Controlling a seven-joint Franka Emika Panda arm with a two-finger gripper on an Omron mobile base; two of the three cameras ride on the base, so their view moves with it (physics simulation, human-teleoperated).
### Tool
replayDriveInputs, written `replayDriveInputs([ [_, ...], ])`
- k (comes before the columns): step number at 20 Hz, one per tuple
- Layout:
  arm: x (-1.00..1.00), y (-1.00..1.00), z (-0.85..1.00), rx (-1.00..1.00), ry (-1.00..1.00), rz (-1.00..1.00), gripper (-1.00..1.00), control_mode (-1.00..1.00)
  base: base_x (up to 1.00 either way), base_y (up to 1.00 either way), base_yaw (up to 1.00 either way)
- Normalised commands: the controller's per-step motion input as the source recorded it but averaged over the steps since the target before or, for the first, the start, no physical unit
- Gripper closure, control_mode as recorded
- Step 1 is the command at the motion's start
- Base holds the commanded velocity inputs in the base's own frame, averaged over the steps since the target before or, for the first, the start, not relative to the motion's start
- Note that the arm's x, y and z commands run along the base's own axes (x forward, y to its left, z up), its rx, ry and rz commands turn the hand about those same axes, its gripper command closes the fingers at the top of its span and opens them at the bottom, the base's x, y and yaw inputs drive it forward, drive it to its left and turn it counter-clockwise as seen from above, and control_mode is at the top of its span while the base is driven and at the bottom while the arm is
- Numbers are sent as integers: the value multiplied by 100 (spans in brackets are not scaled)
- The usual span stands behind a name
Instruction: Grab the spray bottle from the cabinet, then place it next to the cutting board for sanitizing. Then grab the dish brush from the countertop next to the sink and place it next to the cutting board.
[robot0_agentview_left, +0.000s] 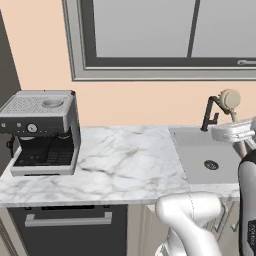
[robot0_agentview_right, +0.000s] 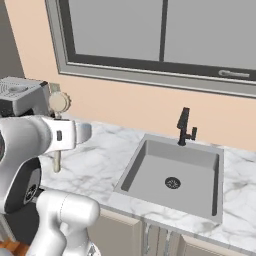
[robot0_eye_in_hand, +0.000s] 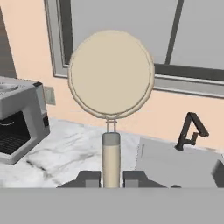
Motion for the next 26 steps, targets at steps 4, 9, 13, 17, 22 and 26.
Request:
replayDriveInputs([
  [4, -81, -2, 26, 3, -49, 0, 100, -100, 0, 0, 0],
  [9, -26, 0, 15, 1, -13, 0, 100, 100, -40, -1, -1],
  [13, 0, 0, 0, 0, 0, 0, 100, 100, -88, -34, -6],
  [17, 0, 0, 0, 0, 0, 0, 100, 100, -61, -29, -53],
  [22, 0, 0, 0, 0, 0, 0, 100, 100, 0, 0, -100],
  [26, 0, 0, 0, 0, 0, 0, 100, 100, 0, 0, -100],
])
